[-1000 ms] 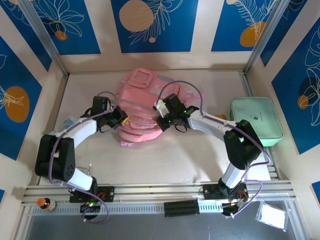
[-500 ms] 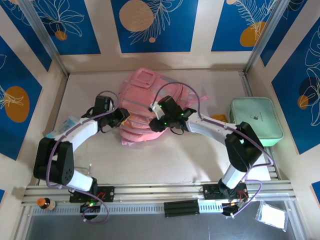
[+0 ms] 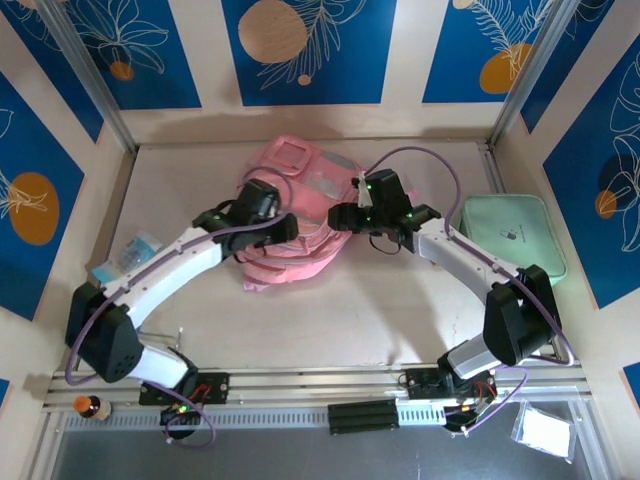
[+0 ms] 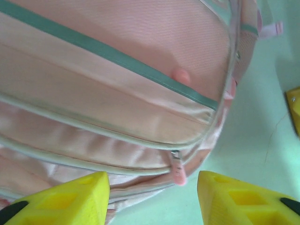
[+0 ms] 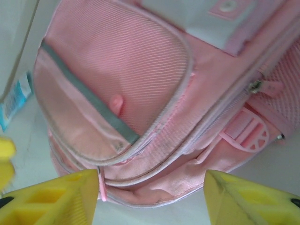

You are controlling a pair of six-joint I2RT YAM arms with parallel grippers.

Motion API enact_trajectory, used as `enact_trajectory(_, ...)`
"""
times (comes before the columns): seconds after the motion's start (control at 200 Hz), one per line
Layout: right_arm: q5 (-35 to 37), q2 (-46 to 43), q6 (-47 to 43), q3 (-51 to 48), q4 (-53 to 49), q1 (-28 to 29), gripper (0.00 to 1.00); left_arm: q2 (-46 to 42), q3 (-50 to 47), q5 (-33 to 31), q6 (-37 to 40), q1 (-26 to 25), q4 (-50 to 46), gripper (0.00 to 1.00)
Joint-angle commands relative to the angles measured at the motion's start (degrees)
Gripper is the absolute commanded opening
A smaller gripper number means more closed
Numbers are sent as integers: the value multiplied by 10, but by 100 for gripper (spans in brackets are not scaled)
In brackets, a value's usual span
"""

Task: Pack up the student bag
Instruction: Unzip the student bag at the top-center of the table.

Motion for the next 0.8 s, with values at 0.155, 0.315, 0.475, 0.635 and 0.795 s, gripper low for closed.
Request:
enact_trajectory(0.155, -52, 19, 134, 2, 10, -41, 66, 105, 94, -142, 18, -99, -89, 54)
enact_trajectory(0.315, -65, 23, 153, -6, 24, -55, 69, 147, 112, -158, 28, -108, -103, 50)
enact_trajectory(0.475, -85, 26, 162, -10, 33, -66, 68, 177, 129, -165, 44, -108, -110, 44)
enact_trajectory(0.635, -86, 26, 162, -10, 32, -68, 67, 202, 147, -190, 49, -108, -127, 37)
enact_trajectory(0.795, -84, 27, 162, -9, 27, -71, 66, 216, 159, -221, 39, -108, -157, 23)
